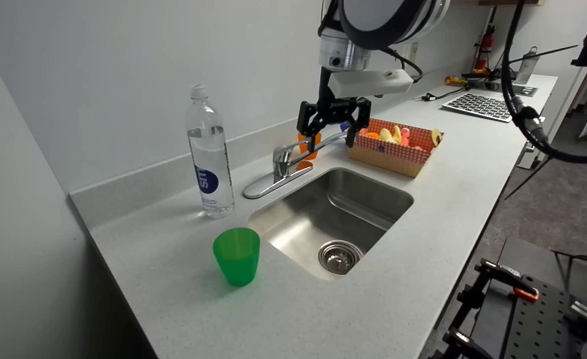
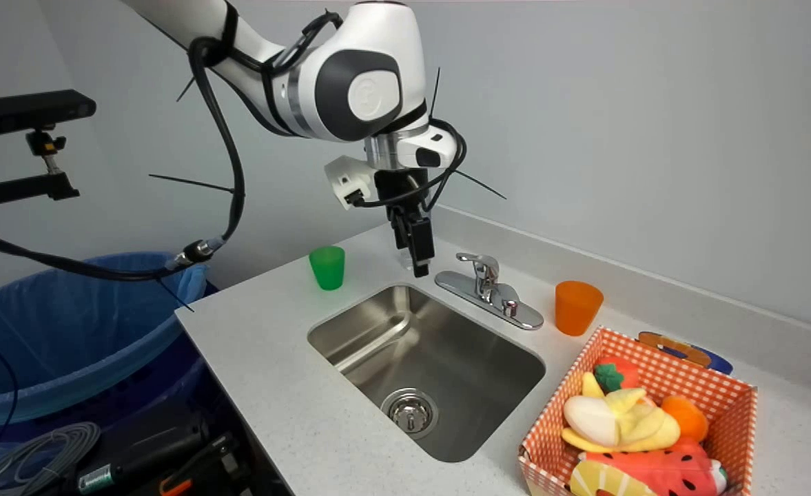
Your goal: Open the tap
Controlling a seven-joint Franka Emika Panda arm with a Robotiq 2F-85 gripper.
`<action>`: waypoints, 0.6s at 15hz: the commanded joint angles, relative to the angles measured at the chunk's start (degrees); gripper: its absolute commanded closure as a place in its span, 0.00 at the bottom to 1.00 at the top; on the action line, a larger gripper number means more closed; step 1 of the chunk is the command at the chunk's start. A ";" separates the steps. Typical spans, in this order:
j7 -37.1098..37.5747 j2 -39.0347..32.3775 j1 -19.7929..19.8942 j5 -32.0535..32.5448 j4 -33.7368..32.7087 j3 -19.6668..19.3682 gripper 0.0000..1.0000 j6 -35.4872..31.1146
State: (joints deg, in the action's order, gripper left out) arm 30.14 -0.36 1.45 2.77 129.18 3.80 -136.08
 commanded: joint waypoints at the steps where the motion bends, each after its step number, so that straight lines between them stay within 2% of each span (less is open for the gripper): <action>1: 1.52 -5.72 -0.68 3.13 -5.90 -2.15 0.00 -1.24; 9: -6.74 -14.46 -2.02 2.75 -16.24 -3.67 0.00 0.26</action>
State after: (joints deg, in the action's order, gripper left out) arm 26.10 -11.07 0.86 4.93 117.66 1.47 -136.64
